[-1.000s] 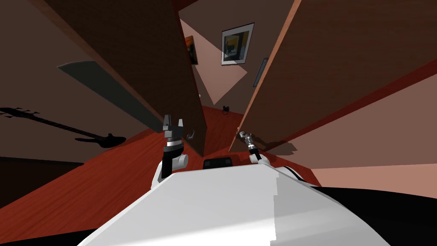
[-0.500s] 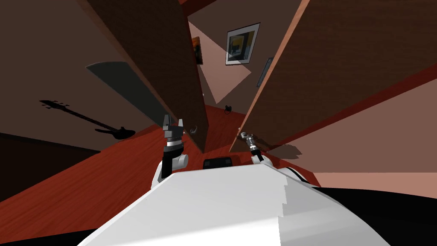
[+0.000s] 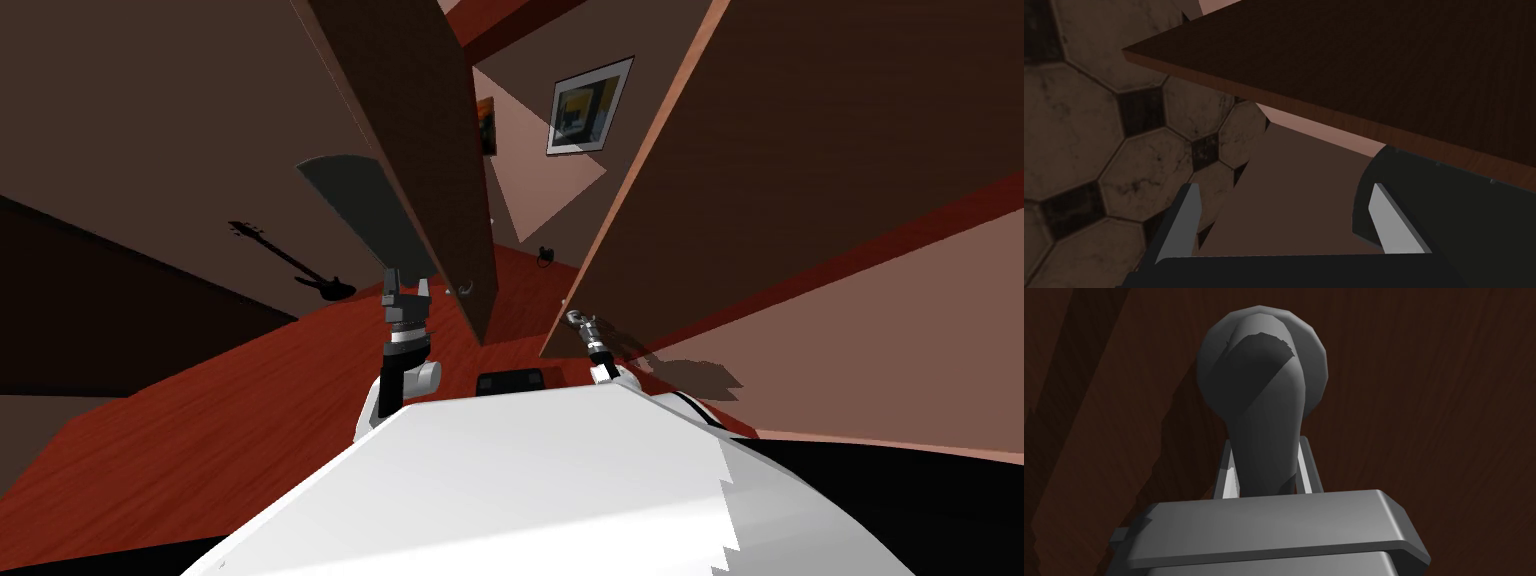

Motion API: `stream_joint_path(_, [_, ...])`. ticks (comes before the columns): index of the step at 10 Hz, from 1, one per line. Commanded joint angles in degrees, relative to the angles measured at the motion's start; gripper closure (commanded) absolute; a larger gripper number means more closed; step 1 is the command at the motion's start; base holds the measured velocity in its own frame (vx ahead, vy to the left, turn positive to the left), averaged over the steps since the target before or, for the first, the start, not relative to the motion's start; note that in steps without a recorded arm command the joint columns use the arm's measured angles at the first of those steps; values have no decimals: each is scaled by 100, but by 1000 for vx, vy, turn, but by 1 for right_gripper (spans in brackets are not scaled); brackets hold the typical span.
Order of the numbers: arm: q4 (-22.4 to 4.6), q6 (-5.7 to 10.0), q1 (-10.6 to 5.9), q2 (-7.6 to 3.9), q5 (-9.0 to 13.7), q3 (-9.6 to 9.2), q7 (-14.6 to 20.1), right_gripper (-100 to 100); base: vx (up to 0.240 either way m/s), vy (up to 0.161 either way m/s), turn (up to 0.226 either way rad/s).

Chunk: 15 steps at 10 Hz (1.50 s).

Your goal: Pull the door open

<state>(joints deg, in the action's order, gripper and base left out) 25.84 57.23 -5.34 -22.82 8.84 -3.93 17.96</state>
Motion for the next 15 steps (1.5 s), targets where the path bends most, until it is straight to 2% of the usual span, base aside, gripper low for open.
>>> stream_joint_path(1, [-89, 56, -55, 46, 19, -20, 3, 100, -203, -92, 293])
stream_joint_path(6, [-225, 94, -99, 28, 129, 43, -21, 100, -228, -78, 218])
stream_joint_path(8, [-193, 64, -71, -1, 143, 62, -25, 100, -143, -50, 83])
stream_joint_path(9, [-167, 176, 21, -56, 77, -62, 81, 100, -153, -21, 95])
stream_joint_path(10, [-161, 209, 41, -73, 60, -92, 109, 100, -188, -60, 71])
stream_joint_path(12, [-125, 402, 152, -173, -32, -264, 270, 100, -239, -56, 83])
stream_joint_path(13, [-125, 402, 152, -173, -32, -264, 270, 100, -156, 3, 6])
stream_joint_path(14, [-103, 517, 219, -232, -88, -367, 366, 100, -162, -12, 34])
stream_joint_path(15, [-96, 552, 239, -250, -105, -398, 395, 100, -181, -43, 48])
